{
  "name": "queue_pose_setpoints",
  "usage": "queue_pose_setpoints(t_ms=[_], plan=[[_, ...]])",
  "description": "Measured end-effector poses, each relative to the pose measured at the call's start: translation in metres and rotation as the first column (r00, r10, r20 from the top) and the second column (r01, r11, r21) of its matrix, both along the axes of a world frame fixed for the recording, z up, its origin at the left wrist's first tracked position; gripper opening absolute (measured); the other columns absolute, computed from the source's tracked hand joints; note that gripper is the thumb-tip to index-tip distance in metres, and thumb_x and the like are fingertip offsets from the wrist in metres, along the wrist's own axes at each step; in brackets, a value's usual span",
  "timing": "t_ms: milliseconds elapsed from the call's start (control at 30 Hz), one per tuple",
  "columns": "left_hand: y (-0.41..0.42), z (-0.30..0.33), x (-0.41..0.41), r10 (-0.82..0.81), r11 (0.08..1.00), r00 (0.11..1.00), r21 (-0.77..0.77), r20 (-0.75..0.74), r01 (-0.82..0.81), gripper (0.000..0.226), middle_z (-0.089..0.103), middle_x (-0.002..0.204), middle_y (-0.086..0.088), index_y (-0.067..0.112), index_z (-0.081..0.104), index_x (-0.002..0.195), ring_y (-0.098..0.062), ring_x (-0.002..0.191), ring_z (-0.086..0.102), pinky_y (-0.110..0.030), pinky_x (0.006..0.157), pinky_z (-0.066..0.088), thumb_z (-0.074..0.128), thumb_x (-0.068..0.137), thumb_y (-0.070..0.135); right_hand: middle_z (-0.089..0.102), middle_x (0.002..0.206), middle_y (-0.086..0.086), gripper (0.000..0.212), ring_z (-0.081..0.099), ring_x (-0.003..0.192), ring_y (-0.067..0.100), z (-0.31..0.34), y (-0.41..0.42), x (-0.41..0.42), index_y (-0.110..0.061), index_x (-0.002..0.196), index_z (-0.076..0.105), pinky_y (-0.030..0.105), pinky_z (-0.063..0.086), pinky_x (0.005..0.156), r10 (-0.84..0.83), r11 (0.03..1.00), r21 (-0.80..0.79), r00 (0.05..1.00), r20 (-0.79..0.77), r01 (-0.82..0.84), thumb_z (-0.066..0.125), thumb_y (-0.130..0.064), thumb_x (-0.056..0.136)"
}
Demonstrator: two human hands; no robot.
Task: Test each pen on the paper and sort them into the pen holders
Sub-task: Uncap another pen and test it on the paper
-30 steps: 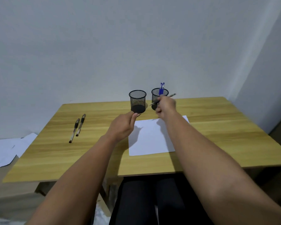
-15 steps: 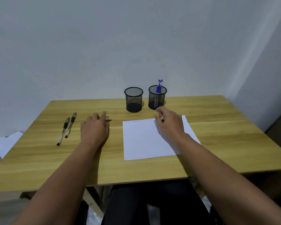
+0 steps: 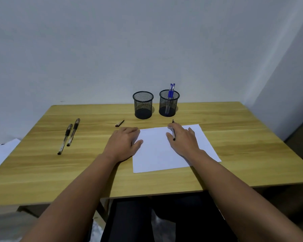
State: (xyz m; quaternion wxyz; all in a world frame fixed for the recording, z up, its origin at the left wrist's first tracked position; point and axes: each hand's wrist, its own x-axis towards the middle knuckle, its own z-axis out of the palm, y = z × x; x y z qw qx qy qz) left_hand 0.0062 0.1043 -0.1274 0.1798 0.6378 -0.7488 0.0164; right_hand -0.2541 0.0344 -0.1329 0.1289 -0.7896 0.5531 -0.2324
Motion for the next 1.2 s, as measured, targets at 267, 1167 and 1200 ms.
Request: queue_pose_setpoints(t_ms=[267, 1167, 1200], plan=[[0.002, -0.001, 0.001, 0.038, 0.999, 0.999, 0.014, 0.001, -0.038, 0.07, 0.054, 0.148, 0.009, 0.027, 0.062, 0.135, -0.02, 0.136, 0.046, -0.043, 0.101, 0.037, 0.031, 0.087, 0.067, 0.073, 0.083, 0.004, 0.034, 0.068, 0.082, 0.023, 0.032, -0.005, 0.009, -0.022, 0.101, 0.077, 0.036, 0.051, 0.075, -0.035, 0.999, 0.022, 0.805, 0.593, 0.028, 0.057, -0.048, 0.107], [0.004, -0.006, 0.001, 0.12, 0.991, 0.992, -0.052, -0.037, -0.122, 0.059, 0.055, 0.147, 0.012, 0.028, 0.06, 0.136, -0.016, 0.141, 0.042, -0.043, 0.107, 0.031, 0.045, 0.09, 0.062, 0.057, 0.055, 0.012, 0.041, 0.056, 0.049, 0.021, 0.008, -0.047, 0.038, -0.009, 0.063, 0.057, 0.033, 0.049, 0.056, -0.166, 0.955, 0.275, 0.569, 0.806, -0.112, 0.078, -0.02, 0.096], [0.004, -0.006, 0.0, 0.122, 0.991, 0.992, -0.048, -0.036, -0.123, 0.059, 0.055, 0.147, 0.012, 0.028, 0.06, 0.136, -0.015, 0.141, 0.042, -0.043, 0.107, 0.031, 0.045, 0.09, 0.061, 0.057, 0.056, 0.014, 0.041, 0.056, 0.048, 0.019, 0.008, -0.047, 0.038, -0.007, 0.064, 0.056, 0.033, 0.049, 0.055, -0.16, 0.955, 0.272, 0.571, 0.805, -0.116, 0.077, -0.018, 0.097]])
